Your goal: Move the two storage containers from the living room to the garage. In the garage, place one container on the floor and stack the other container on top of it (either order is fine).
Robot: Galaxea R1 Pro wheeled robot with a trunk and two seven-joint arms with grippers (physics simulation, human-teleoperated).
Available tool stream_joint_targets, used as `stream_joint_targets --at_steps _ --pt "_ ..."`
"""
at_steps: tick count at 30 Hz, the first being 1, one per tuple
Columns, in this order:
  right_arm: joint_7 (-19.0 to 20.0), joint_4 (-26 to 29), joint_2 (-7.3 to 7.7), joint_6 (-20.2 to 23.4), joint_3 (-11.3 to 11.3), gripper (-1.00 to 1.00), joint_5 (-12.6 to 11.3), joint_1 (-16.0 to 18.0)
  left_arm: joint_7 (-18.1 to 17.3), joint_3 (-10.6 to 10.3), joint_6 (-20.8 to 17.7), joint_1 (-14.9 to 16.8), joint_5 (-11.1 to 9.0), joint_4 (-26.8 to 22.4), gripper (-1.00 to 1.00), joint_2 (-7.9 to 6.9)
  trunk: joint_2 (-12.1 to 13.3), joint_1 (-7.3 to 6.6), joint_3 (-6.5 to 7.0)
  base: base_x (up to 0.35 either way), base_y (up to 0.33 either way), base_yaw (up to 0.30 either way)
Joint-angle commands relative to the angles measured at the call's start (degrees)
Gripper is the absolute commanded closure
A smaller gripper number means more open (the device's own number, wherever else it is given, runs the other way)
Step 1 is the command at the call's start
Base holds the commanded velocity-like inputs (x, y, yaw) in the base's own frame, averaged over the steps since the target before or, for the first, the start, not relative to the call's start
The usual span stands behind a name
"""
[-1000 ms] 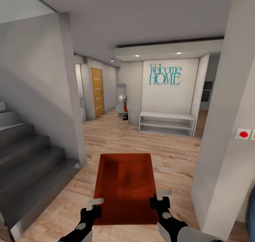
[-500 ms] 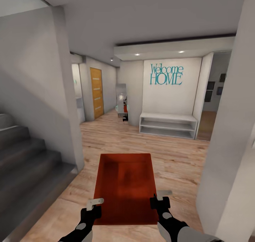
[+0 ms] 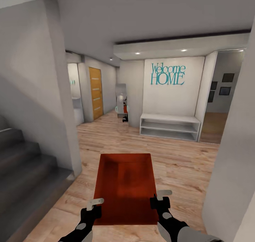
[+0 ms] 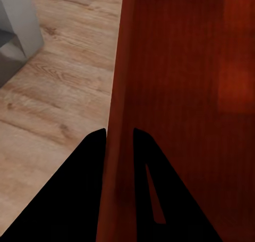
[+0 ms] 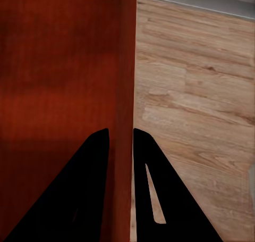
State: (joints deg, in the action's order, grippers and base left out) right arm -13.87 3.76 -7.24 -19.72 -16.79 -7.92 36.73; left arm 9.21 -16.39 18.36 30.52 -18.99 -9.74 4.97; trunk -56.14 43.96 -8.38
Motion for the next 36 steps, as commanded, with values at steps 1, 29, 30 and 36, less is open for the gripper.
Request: stream_joint_targets --at_steps 1,29,30,36 --pt "1.6 -0.2 0.06 0.1 2.4 1.0 -0.4 0.1 0.5 0.7 0.8 0.1 1.1 -0.3 1.0 -0.22 -0.1 0.04 -0.08 0.322 0.0 0.0" --pt "1.6 -0.2 -0.05 0.1 2.4 1.0 -0.4 0.1 0.5 0.7 0.8 0.1 1.1 -0.3 1.0 -0.22 -0.1 0.04 -0.08 0.322 0.0 0.0" --pt "1.6 -0.2 -0.05 0.1 2.3 1.0 -0.4 0.1 0.5 0.7 0.8 0.1 1.1 -0.3 1.0 -0.22 -0.1 0.04 -0.08 0.322 0.0 0.0" --pt "1.6 -0.2 -0.05 0.1 2.4 1.0 -0.4 0.0 0.5 0.7 0.8 0.1 1.1 -0.1 1.0 -0.22 -0.1 0.04 -0.08 0.322 0.0 0.0"
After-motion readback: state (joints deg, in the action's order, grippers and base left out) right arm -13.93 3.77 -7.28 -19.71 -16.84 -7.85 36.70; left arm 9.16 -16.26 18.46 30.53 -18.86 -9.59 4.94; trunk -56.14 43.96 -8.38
